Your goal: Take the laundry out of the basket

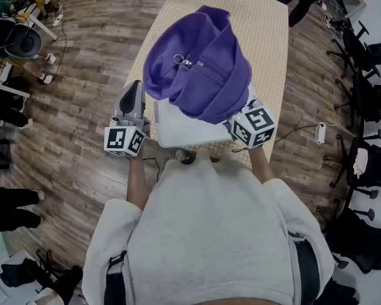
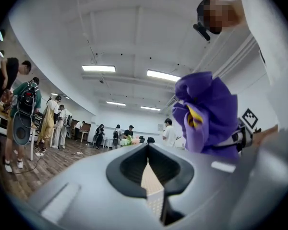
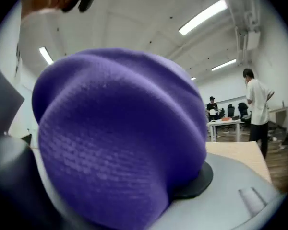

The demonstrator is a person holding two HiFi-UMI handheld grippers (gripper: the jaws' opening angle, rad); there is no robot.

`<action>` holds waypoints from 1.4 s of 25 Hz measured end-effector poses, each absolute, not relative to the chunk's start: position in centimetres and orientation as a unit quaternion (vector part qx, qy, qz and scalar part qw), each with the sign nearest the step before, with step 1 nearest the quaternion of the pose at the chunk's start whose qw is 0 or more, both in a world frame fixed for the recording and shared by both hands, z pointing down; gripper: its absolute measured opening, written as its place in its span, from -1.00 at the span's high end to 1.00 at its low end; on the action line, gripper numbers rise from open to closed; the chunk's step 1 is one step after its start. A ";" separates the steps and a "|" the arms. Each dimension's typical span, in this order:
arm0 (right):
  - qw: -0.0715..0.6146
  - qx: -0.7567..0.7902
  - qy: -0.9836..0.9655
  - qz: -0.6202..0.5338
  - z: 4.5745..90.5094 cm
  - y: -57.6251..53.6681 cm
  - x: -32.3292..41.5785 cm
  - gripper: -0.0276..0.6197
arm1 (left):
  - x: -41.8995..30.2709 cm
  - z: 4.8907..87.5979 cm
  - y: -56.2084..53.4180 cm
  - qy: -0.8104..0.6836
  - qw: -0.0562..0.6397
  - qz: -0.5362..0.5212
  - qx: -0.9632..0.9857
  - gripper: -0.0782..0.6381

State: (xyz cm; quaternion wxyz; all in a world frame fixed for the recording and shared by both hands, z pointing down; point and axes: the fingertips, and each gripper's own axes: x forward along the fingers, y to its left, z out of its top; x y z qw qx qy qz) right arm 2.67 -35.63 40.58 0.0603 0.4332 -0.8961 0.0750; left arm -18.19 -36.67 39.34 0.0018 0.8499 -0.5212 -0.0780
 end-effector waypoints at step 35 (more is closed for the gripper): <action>-0.059 0.350 -0.924 0.140 38.4 -18.8 3.6 -0.11 | -13.5 36.8 -18.5 -0.524 -0.035 -0.086 0.846 0.76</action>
